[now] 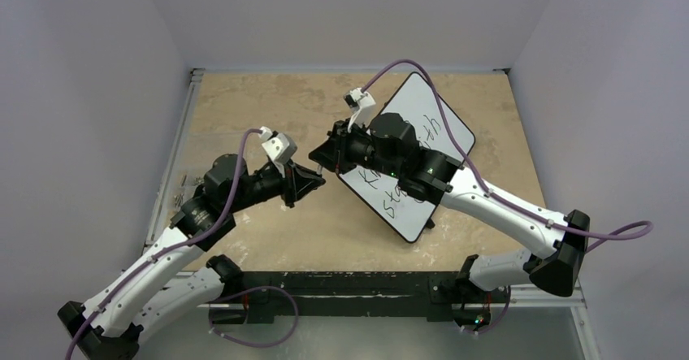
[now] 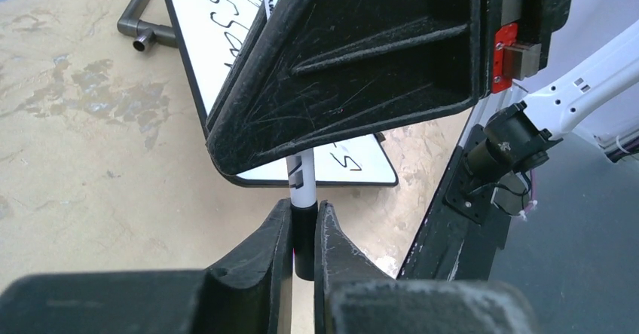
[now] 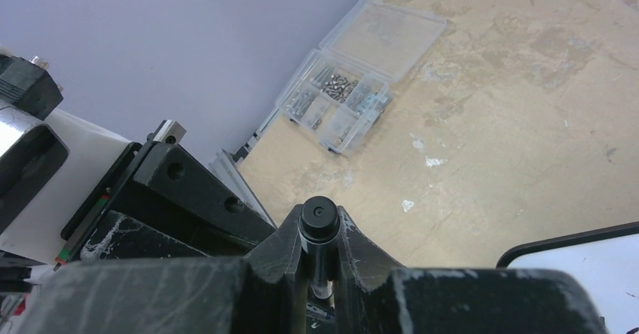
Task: Write a sentence on the whiteboard
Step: Pass from the right arm to the left, then put down the whiteboard marker at the center of the board.
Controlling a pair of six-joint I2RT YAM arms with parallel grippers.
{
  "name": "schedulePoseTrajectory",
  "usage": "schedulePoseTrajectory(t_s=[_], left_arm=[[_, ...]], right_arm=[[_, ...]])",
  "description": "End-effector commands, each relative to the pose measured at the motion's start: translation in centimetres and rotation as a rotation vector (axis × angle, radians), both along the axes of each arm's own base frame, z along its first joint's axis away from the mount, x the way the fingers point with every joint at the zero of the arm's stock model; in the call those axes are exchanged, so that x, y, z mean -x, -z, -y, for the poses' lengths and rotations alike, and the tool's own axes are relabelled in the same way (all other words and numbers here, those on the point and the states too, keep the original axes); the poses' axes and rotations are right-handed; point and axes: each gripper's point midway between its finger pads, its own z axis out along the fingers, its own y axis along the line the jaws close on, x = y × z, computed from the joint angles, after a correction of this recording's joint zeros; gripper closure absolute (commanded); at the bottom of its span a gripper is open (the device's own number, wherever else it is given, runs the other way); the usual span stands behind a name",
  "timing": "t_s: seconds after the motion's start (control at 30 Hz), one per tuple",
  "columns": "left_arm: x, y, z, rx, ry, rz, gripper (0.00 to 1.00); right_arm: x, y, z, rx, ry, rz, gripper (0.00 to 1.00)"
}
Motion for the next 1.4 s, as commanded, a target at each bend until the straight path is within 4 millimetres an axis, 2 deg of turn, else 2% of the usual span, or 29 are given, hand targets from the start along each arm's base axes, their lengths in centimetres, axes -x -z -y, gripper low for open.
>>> schedulePoseTrajectory(t_s=[0.0, 0.1, 0.23, 0.27, 0.3, 0.33, 0.37, 0.53, 0.73, 0.8, 1.1, 1.23, 1.37], left_arm=[[-0.8, -1.4, 0.6, 0.043, -0.014, 0.050, 1.00], [-1.2, -1.4, 0.3, 0.053, -0.052, 0.046, 1.00], [-1.8, -0.7, -0.5, 0.036, -0.111, 0.027, 1.00], [-1.9, -0.5, -0.7, 0.029, -0.124, 0.022, 1.00], [-2.0, -0.2, -0.8, 0.024, -0.135, 0.018, 1.00], [-2.1, 0.1, -1.0, 0.019, -0.148, 0.010, 1.00], [-2.2, 0.4, -1.3, 0.014, -0.166, 0.004, 1.00], [-3.4, 3.2, -2.8, -0.033, -0.295, -0.069, 1.00], [-5.2, 9.5, -4.7, -0.144, -0.497, -0.254, 1.00], [-5.7, 11.3, -5.2, -0.168, -0.549, -0.297, 1.00], [-7.3, 18.2, -6.5, -0.244, -0.717, -0.436, 1.00], [-7.7, 20.9, -7.5, -0.289, -0.787, -0.482, 0.93], [-7.8, 22.7, -8.1, -0.318, -0.815, -0.501, 0.87]], right_arm=[[0.6, -4.5, -0.3, -0.136, -0.021, 0.052, 1.00], [0.4, -4.3, 0.0, -0.131, -0.004, 0.054, 0.98], [-0.1, -3.7, 1.0, -0.110, 0.055, 0.052, 0.48], [-0.2, -3.7, 1.3, -0.106, 0.069, 0.054, 0.26], [-0.2, -3.7, 1.6, -0.101, 0.077, 0.060, 0.12], [-0.3, -3.9, 1.9, -0.098, 0.086, 0.068, 0.05], [-0.5, -3.9, 2.4, -0.089, 0.107, 0.078, 0.01], [-1.9, -3.9, 6.0, -0.020, 0.261, 0.130, 0.01], [-2.4, -3.9, 10.5, 0.030, 0.409, 0.179, 0.01], [-2.3, -3.4, 11.3, 0.044, 0.426, 0.181, 0.01], [-1.2, -0.3, 12.7, 0.086, 0.422, 0.143, 0.01], [-0.8, 0.8, 13.2, 0.104, 0.422, 0.128, 0.01], [-0.6, 1.6, 13.5, 0.112, 0.422, 0.117, 0.01]])
